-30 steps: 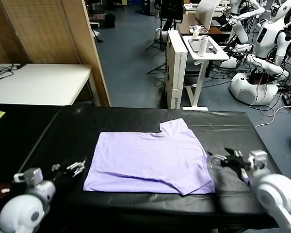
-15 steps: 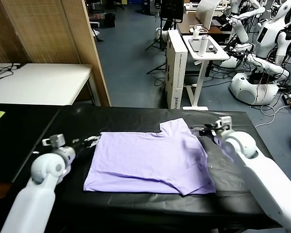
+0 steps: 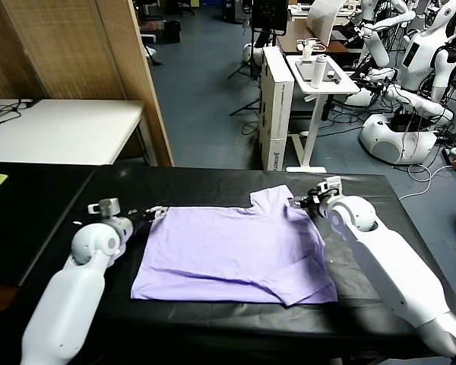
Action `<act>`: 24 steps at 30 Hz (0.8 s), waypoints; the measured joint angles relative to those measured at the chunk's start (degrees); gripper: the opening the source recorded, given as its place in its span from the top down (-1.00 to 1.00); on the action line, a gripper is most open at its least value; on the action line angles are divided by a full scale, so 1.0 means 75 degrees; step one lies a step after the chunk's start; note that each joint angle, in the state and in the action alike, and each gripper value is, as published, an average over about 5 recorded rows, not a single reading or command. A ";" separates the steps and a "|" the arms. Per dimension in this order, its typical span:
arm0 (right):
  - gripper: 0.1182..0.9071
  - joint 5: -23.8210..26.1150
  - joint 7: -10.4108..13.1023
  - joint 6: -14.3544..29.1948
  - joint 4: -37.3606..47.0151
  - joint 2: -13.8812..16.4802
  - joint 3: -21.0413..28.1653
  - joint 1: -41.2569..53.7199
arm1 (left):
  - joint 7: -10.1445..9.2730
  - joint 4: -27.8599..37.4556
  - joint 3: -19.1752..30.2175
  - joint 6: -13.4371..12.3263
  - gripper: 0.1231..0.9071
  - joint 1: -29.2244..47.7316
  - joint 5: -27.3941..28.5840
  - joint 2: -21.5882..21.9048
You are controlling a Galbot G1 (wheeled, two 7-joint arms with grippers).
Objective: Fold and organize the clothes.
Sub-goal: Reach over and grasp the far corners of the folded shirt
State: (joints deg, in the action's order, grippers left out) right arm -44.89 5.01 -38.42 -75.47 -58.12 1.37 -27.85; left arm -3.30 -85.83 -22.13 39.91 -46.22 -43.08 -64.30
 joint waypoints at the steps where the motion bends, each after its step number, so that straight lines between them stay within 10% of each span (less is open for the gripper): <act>1: -1.00 0.0005 -0.0003 0.0000 0.0008 -0.0011 0.0000 -0.0007 | 0.0007 0.0044 0.0018 -0.0013 -1.00 0.0027 0.0028 -0.0014; 24: 0.09 0.0027 -0.0071 -0.0013 0.0014 -0.0060 0.0029 -0.0053 | 0.0208 0.0206 0.0097 -0.0253 -0.56 -0.0144 0.0452 -0.0081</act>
State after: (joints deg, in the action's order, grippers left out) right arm -44.69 4.48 -38.51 -75.36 -58.57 1.59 -28.24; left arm -1.74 -84.28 -21.41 38.01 -47.30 -39.68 -64.91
